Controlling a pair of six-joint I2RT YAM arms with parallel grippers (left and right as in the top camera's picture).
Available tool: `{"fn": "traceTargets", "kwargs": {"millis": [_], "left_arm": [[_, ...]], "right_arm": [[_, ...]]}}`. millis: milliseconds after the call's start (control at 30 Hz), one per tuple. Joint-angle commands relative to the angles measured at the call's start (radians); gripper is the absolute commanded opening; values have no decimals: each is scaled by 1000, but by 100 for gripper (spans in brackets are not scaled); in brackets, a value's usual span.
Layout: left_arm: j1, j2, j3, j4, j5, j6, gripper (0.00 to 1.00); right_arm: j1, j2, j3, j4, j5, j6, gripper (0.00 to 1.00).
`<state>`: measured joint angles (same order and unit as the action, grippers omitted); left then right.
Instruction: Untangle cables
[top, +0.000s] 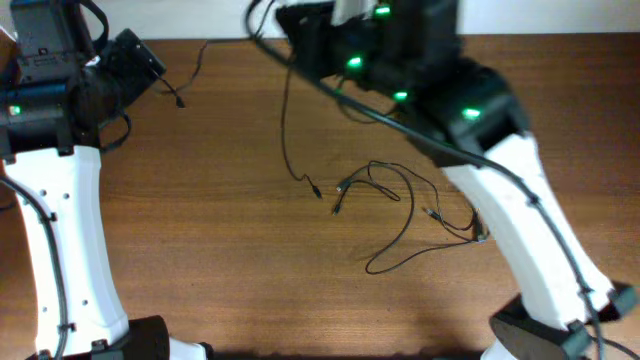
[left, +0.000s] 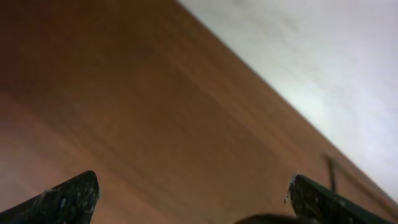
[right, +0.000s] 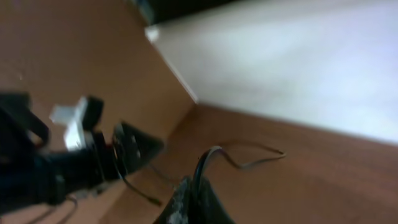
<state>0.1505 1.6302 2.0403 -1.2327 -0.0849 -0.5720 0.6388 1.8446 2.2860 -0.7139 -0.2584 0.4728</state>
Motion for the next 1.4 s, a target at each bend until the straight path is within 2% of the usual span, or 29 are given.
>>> {"fn": "traceTargets", "kwargs": {"millis": [0,100,300,500,567,667,733,833,967,1100,1167,1200,1233,1267,1300,1367], "left_arm": [[38,19,6,-39,-53,5,99],[77,34,6,-94,-3,6,99],[81,68,6,-175,-147,6,99],[79,154,6,-273,-165,66,99],[80,170,6,-287,18,109,99],[80,182,6,-286,653,563,99],[80,183,6,-315,846,704,99],[79,183,6,-372,957,732,99],[80,183,6,-428,1142,836,99],[80,183,6,-412,1307,835,99],[82,183,6,-319,1371,810,99],[84,183,6,-224,1366,770,99],[86,183,6,-90,1278,709,99],[86,183,6,6,1059,589,99],[85,183,6,28,801,455,99],[76,183,6,-40,312,197,99]], "right_arm": [[22,24,3,-4,-18,7,4],[22,21,3,-6,55,8,4],[22,8,3,-109,255,71,4],[22,9,3,-195,324,71,4],[22,10,3,-203,324,71,4],[22,10,3,-239,354,71,4],[22,10,3,-257,361,71,4],[21,10,3,-286,361,71,4],[21,13,3,-307,361,71,4],[22,13,3,-331,360,71,4],[22,13,3,-365,359,71,4],[22,13,3,-381,353,71,4],[22,13,3,-394,344,71,4],[22,13,3,-405,339,71,4],[22,13,3,-410,337,71,4],[22,13,3,-419,319,71,4]]}}
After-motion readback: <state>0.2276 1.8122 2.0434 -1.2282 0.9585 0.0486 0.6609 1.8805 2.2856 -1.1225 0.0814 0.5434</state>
